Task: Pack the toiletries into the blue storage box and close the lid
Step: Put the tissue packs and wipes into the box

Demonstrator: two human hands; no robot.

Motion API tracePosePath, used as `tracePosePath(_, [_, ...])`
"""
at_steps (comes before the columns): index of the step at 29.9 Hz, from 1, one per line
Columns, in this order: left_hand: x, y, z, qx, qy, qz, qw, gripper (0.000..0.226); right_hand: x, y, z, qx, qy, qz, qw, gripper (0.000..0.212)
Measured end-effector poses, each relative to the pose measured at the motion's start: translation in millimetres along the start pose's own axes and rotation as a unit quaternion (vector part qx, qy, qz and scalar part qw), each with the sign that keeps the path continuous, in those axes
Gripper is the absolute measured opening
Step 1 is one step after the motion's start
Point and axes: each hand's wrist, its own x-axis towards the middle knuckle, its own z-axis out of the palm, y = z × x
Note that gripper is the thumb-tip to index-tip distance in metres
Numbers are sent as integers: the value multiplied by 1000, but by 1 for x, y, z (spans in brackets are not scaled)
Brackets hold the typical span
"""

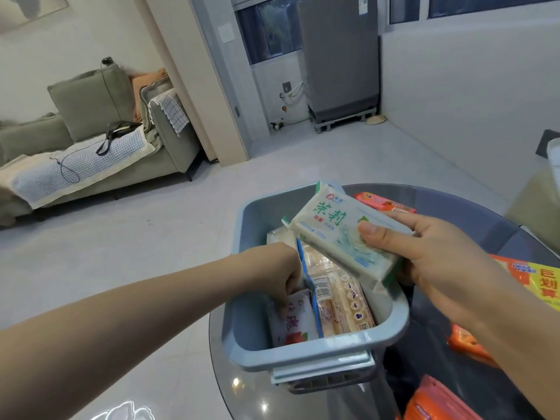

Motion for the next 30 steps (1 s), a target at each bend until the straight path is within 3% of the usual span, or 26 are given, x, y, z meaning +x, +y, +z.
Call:
tracePosePath(3, [3, 7, 3, 58, 36, -41, 997, 32, -1, 0, 0, 4, 2, 2, 1000, 28])
tracePosePath(7, [5, 9, 0, 52, 0, -78, 996, 33, -2, -1, 1, -1, 5, 3, 1000, 32])
tracePosePath(13, [-2, -2, -14, -150, 15, -82, 985, 42, -3, -3, 1, 1, 11, 10, 1000, 32])
tracePosePath(16, [-10, -3, -20, -259, 24, -58, 964, 27, -5, -3, 3, 4, 18, 2, 1000, 32])
tracePosePath(18, [-22, -2, -25, -434, 59, -30, 899, 11, -6, -2, 6, -6, 28, -2, 1000, 27])
tracePosePath(19, [-29, -2, -30, -547, 68, -12, 834, 24, -7, -2, 8, -18, 33, -4, 999, 22])
tracePosePath(21, [-39, -6, -36, -747, 37, 44, 662, 43, -7, 0, 13, -62, 44, -9, 997, 13])
tracePosePath(22, [-43, -8, -37, -797, 22, 65, 600, 45, -6, 1, 15, -85, 50, -13, 995, 13])
tracePosePath(23, [-47, -10, -38, -812, 21, 80, 578, 43, -6, 2, 18, -105, 54, -15, 993, 14])
tracePosePath(24, [-49, -11, -37, -798, 34, 78, 596, 39, -6, 2, 22, -128, 51, -17, 990, 13])
tracePosePath(27, [-50, -15, -34, -669, 100, 58, 734, 34, -6, 2, 33, -265, -2, -39, 964, 9])
tracePosePath(30, [-53, -24, -41, -635, 78, 43, 767, 30, -7, 2, 39, -396, -55, -71, 914, 18])
